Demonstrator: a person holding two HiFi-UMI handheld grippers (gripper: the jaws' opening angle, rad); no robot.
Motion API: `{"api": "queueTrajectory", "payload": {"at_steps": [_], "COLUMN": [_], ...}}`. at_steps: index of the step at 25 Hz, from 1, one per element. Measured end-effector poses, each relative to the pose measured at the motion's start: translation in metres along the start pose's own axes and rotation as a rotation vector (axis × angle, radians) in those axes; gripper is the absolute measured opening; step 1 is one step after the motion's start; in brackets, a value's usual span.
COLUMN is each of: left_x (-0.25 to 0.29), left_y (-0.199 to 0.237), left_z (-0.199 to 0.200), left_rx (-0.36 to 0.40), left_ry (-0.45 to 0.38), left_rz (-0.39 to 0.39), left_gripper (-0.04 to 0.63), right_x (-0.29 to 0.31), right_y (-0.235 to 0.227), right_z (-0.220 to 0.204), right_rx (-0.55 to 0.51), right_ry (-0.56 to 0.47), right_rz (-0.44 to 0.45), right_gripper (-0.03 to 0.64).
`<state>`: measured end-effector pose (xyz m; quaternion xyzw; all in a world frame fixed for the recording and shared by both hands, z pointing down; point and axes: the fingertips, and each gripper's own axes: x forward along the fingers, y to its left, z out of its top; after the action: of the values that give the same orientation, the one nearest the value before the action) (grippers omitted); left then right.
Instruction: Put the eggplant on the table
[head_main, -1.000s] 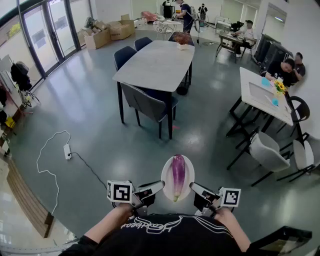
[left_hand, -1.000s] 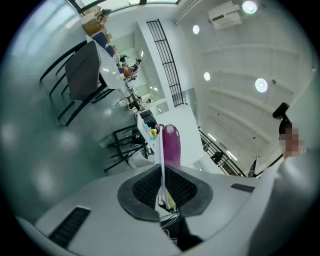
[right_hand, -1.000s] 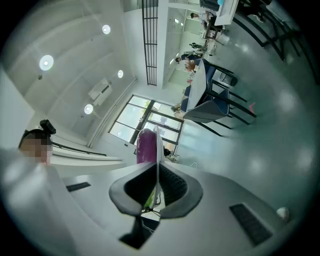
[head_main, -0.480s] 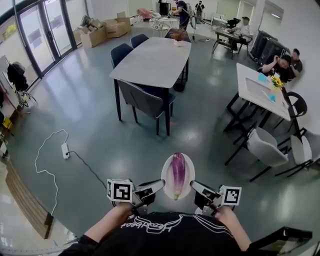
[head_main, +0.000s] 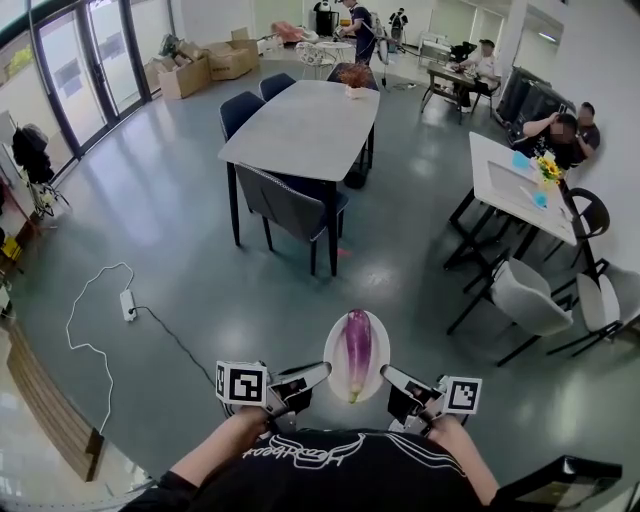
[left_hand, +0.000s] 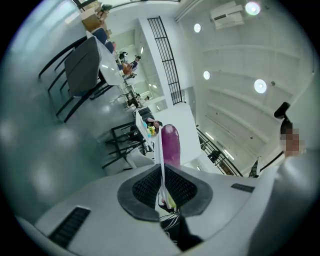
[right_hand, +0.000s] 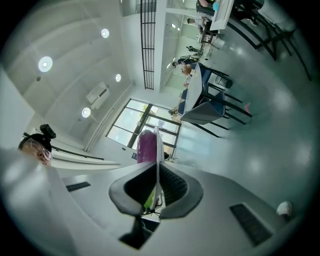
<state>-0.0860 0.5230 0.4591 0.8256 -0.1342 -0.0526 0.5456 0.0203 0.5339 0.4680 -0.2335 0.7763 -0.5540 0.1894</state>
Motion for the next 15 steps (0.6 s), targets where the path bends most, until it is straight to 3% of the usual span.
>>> {"api": "queueTrajectory", "payload": {"at_steps": [15], "left_x": [-0.013], "left_y": [-0.005], "left_z": [0.008], "left_rx": [0.006], "left_ry": [-0.026], "left_rz": [-0.014], "left_gripper": [0.028], "right_x": [0.013], "right_y": [0.008], "right_z": [-0.003], "right_rx": [-0.007], "right_ry": [0.011], "right_rz": [0.004], "right_gripper": [0.017]}}
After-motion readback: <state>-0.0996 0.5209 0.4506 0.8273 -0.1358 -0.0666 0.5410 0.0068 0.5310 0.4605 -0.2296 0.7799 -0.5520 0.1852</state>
